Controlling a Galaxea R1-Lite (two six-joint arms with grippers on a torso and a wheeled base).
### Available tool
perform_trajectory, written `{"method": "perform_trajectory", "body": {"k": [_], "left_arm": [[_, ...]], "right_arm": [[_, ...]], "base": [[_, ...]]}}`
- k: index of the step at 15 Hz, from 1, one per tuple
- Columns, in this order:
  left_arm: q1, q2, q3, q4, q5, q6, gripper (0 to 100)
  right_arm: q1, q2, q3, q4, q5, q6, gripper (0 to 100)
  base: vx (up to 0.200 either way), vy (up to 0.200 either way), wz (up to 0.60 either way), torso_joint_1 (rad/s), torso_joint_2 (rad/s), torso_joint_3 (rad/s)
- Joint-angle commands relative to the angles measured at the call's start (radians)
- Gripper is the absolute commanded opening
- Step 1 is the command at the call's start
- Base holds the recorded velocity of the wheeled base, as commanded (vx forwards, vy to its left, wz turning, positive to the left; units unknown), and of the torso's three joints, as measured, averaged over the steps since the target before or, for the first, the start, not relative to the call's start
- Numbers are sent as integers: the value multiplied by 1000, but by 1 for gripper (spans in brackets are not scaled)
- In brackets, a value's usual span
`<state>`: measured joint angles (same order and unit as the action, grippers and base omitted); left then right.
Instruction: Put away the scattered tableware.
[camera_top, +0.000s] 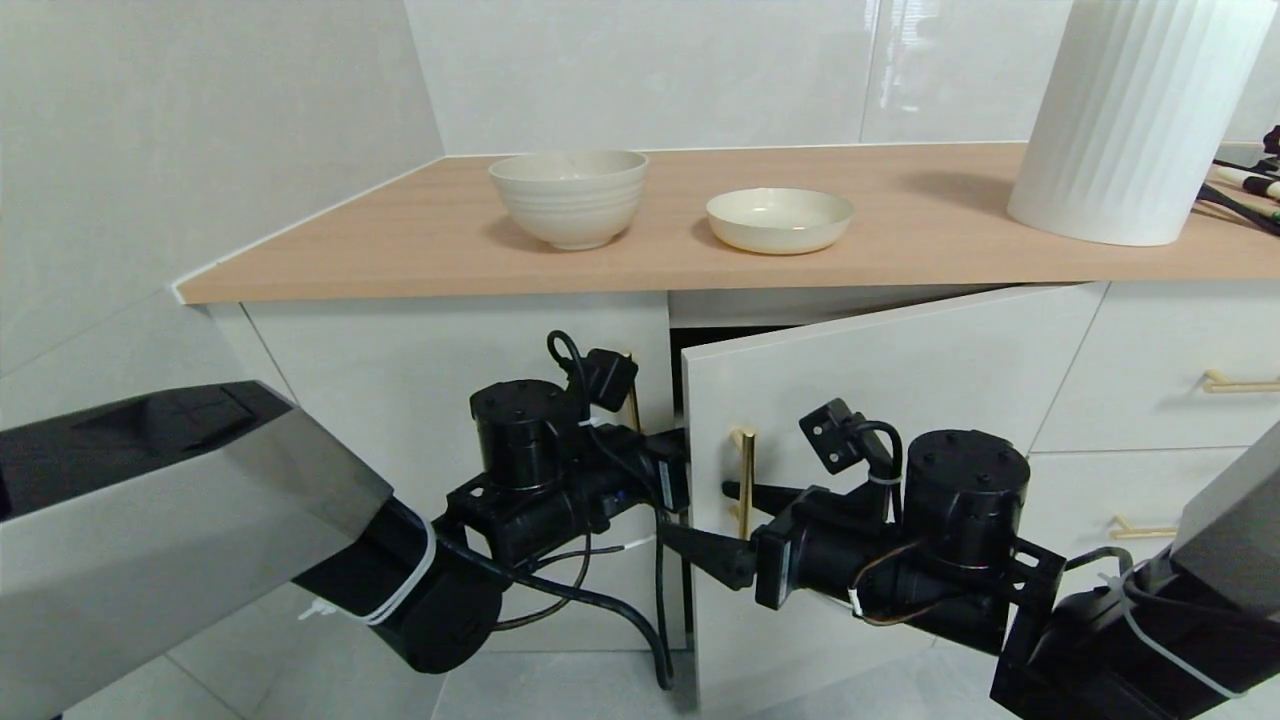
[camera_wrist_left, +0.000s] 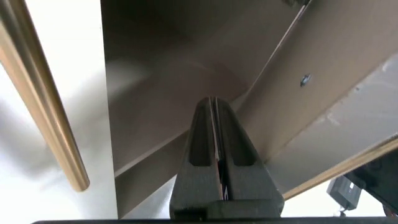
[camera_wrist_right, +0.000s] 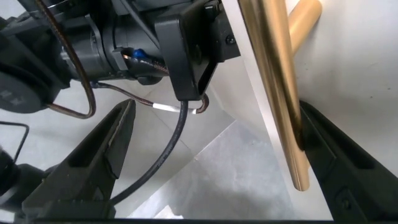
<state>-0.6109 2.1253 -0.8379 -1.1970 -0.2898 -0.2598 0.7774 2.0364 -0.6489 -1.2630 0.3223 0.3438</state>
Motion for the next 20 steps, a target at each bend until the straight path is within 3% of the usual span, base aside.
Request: {"method": "perform_trajectory", "body": {"k": [1, 8, 14, 17, 20], "left_arm": [[-7, -2, -1, -4, -8, -3, 0], [-50, -8, -1, -27, -2, -3, 0], [-50, -2, -1, -27, -3, -3, 0], [-56, -2, -9, -24, -9, -3, 0], [-69, 7, -6, -24, -9, -3, 0]], "right_arm": [[-4, 4, 0, -7, -6, 0, 100], [-95, 4, 17, -52, -22, -29, 100], [-210, -22, 69, -119, -48, -74, 100], [-257, -70, 121, -136, -46, -75, 100], [-267, -189, 273, -151, -39, -75, 100]], "base": [[0, 0, 0, 0, 0, 0], [0, 0, 0, 0, 0, 0], [0, 0, 0, 0, 0, 0], [0, 0, 0, 0, 0, 0], [0, 0, 0, 0, 0, 0]]}}
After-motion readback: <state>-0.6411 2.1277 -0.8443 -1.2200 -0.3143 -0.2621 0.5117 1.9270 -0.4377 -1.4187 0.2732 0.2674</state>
